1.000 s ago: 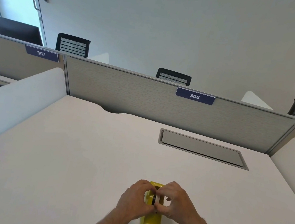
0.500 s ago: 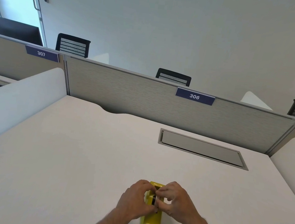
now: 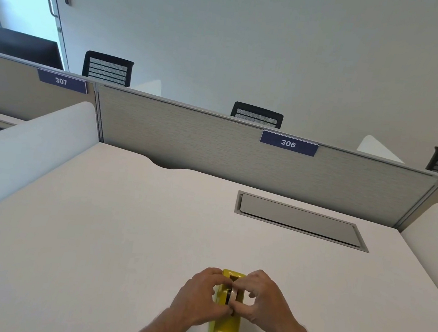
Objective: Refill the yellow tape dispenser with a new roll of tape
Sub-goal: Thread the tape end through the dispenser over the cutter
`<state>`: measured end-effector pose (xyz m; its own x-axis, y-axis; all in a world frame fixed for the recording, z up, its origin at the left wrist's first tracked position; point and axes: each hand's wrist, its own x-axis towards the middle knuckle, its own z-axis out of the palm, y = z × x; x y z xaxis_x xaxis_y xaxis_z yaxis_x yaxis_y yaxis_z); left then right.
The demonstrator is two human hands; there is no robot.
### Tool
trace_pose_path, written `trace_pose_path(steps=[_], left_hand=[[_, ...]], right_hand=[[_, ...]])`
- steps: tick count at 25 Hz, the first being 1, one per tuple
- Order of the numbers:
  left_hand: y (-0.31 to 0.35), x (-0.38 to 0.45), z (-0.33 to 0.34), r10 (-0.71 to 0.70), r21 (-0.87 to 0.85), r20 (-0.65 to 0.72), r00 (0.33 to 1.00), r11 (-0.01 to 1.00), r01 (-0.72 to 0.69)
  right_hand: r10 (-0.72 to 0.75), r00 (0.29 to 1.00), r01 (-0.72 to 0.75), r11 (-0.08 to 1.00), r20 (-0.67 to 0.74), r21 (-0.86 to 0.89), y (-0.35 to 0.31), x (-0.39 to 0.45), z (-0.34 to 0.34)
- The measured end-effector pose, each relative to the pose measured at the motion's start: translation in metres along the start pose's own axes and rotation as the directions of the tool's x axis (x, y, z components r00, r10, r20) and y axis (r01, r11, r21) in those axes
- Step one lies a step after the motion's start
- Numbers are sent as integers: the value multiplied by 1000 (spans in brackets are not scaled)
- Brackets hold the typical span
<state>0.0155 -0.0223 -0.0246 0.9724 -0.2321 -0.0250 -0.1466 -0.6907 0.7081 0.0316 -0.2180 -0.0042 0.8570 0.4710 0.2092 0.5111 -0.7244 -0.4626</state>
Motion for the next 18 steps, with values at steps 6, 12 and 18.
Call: trace_pose_path(steps=[6,12,18], left_hand=[[3,1,-1,-16,7,-5,1000,1000,16],[2,2,0,-20,22,0,1000,1000,20],[2,3,1,-27,42,1,1000,999,27]], right_hand=[[-9,1000,9,1000,-14,2,-1,-1,1],[7,1000,-7,1000,-21,28,0,0,-3],[5,1000,-5,1000,-20,3,-2,-3,-1]])
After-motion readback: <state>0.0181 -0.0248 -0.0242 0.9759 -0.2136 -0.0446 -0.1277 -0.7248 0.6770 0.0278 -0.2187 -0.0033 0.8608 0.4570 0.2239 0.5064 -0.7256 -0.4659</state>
